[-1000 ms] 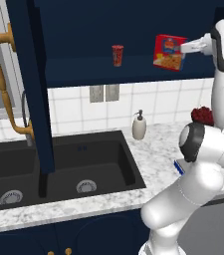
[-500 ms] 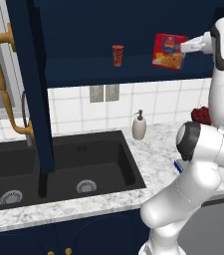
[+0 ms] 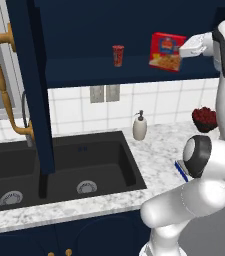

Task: Pick the boxed food and place it on the digital scale for weighing, and close the cabinet.

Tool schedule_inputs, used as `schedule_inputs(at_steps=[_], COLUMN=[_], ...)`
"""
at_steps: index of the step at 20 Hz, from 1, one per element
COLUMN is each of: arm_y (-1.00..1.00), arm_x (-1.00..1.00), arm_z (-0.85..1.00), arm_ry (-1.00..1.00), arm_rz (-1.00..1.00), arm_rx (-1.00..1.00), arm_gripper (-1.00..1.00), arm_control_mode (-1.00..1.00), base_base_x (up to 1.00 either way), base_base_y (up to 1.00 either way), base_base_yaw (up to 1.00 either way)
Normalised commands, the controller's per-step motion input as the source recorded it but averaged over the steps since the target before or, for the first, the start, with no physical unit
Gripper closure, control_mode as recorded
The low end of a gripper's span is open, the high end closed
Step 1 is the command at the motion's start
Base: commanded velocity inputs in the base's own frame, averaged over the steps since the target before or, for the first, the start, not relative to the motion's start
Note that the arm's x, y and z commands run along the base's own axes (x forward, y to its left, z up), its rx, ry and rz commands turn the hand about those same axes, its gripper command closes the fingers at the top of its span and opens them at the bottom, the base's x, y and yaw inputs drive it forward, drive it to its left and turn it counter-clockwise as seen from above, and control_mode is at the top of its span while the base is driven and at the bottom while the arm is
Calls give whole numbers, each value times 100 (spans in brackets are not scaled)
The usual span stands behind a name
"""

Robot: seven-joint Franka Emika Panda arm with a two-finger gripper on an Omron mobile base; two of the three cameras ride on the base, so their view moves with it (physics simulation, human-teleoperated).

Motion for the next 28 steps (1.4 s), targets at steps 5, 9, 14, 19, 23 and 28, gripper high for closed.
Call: schedule_inputs(at_steps=[5,9,14,19,23,28], arm_y=[21,0,0,-8,-14,-37], arm_x=[-96,-100,-100,-77,-32,-1], arm_z=[0,-4,-46,-66,-65,-59], arm_ry=[-2,0,-3,0,0,4], arm_rz=[-14,-22,-20,-8,0,1], arm_rx=[0,0,0,0,0,0], arm_gripper=[100,100,100,100,100,100], arm_control_mode=[-100,-100,-100,-100,-100,-100], base_base_x=[0,0,0,0,0,0], base_base_y=[0,0,0,0,0,0], base_base_yaw=[0,0,0,0,0,0])
